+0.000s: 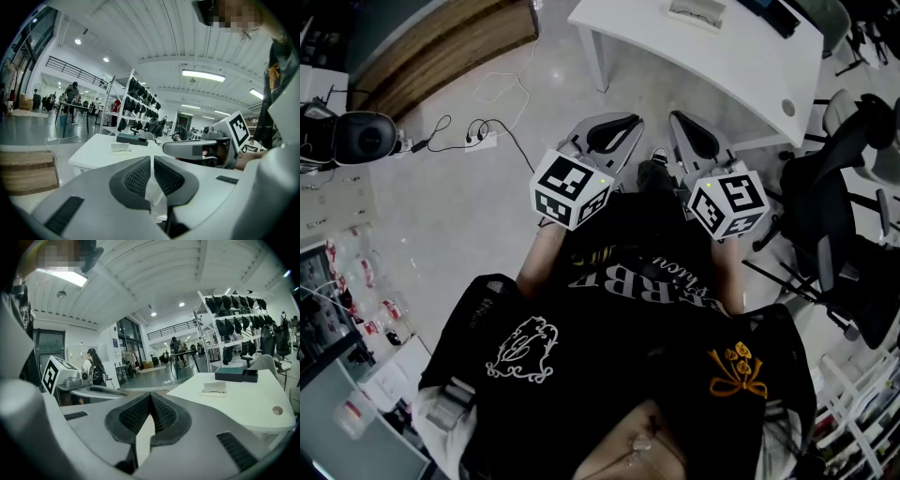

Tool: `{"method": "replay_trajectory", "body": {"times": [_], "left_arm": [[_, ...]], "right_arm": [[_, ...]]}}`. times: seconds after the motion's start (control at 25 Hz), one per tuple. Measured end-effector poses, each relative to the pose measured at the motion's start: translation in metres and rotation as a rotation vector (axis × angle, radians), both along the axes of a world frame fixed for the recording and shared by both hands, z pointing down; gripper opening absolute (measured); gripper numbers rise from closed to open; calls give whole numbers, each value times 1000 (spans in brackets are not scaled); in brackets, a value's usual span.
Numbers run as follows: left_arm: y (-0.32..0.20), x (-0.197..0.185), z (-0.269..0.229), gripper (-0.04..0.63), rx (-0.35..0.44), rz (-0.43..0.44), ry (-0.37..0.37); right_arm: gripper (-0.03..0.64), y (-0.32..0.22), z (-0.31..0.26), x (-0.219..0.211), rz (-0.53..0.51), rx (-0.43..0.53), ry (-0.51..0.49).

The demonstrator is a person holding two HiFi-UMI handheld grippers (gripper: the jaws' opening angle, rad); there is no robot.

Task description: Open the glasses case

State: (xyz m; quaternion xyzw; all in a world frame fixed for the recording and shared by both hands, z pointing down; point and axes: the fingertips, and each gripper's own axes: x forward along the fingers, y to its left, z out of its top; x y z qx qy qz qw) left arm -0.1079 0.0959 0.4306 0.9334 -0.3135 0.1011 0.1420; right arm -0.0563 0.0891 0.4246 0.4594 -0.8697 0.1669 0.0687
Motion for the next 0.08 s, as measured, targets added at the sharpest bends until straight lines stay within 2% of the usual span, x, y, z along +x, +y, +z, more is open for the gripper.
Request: {"method": "replay_trajectory", "body": {"times": [0.08], "left_arm": [[2,0,0,38,0,2,0]], "right_arm": [[14,1,0,1,5,0,0]]}}
